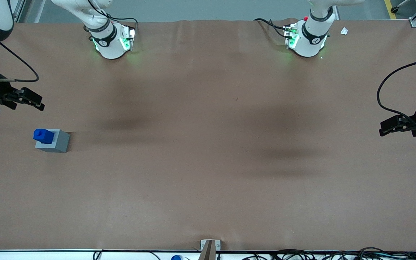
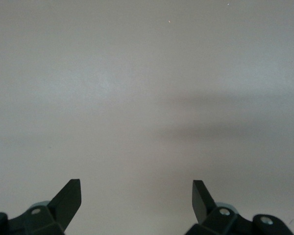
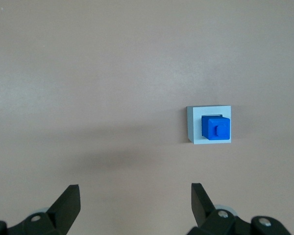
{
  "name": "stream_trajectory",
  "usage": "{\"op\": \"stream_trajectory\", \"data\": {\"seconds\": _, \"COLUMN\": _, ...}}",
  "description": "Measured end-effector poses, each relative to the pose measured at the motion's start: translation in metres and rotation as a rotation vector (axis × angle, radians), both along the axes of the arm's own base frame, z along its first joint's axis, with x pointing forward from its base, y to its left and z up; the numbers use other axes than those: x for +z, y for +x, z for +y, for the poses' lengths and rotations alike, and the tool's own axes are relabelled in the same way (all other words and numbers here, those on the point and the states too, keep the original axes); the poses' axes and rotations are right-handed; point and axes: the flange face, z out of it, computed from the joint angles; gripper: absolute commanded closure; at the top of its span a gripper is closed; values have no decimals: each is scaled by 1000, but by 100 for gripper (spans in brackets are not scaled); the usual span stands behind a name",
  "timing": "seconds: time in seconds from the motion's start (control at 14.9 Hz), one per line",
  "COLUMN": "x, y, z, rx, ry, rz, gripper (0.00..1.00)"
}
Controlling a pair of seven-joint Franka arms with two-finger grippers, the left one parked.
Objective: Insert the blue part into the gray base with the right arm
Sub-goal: 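Open the right gripper and raise it away from the base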
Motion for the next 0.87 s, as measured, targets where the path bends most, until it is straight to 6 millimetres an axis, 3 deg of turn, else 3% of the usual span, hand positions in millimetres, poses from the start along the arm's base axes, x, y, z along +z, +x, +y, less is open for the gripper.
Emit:
{"op": "stream_trajectory", "data": {"seconds": 0.4, "x": 59, "y": -8, "z": 1, "rx": 3, "ry": 0, "rz": -10, "gripper": 0}}
{"op": "stream_trajectory", "data": {"seconds": 0.87, "x": 78, "y": -8, "z": 5, "rx": 11, "ry": -3, "rz": -42, "gripper": 0}}
